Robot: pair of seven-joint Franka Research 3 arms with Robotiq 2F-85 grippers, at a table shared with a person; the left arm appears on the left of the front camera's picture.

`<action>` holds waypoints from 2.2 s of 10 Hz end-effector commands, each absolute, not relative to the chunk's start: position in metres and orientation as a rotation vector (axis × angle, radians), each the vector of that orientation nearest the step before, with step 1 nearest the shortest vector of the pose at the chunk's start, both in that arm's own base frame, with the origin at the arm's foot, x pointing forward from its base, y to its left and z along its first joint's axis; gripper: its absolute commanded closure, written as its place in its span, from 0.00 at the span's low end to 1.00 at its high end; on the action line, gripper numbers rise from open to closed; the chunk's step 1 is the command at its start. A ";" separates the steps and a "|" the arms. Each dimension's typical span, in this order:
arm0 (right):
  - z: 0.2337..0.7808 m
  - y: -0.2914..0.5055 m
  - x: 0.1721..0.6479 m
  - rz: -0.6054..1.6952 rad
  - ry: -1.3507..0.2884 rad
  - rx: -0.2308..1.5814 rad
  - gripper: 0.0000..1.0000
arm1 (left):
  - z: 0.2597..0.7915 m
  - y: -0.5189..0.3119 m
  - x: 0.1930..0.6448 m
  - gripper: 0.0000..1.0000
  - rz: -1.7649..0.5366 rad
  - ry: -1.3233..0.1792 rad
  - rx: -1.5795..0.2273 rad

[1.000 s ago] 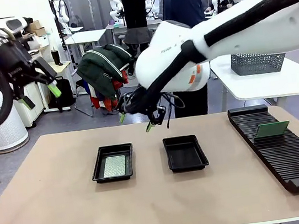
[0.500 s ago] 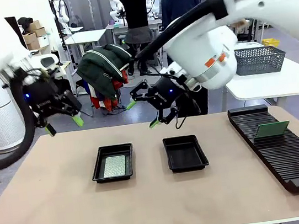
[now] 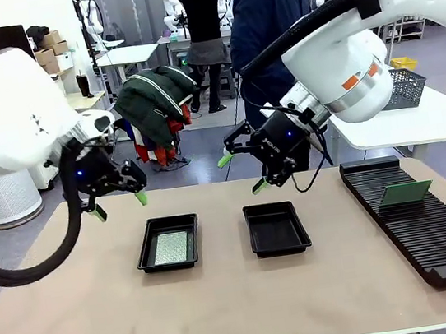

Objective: Inspect and transfer BCBs to ESD trays.
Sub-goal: Pick up the ESD tray and place it on the left side of the table.

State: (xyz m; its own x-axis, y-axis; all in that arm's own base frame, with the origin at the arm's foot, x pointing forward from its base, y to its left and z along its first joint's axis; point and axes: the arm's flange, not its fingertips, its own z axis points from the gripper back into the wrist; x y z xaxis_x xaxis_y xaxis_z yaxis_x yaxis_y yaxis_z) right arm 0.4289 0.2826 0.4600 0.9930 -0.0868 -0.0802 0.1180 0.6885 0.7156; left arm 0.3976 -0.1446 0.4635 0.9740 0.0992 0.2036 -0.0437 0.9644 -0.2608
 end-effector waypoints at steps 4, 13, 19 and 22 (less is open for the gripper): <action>0.459 0.295 0.432 -0.140 0.042 0.844 0.00 | 0.411 -0.177 0.419 0.00 0.138 -0.245 -0.196; 0.459 0.295 0.432 -0.140 0.042 0.844 0.00 | 0.337 -0.170 0.476 0.00 0.083 -0.289 -0.038; 0.459 0.295 0.432 -0.140 0.042 0.844 0.00 | 0.313 -0.162 0.493 0.00 0.054 -0.209 -0.056; 0.459 0.295 0.432 -0.140 0.042 0.844 0.00 | 0.304 -0.163 0.496 0.05 0.007 -0.168 -0.055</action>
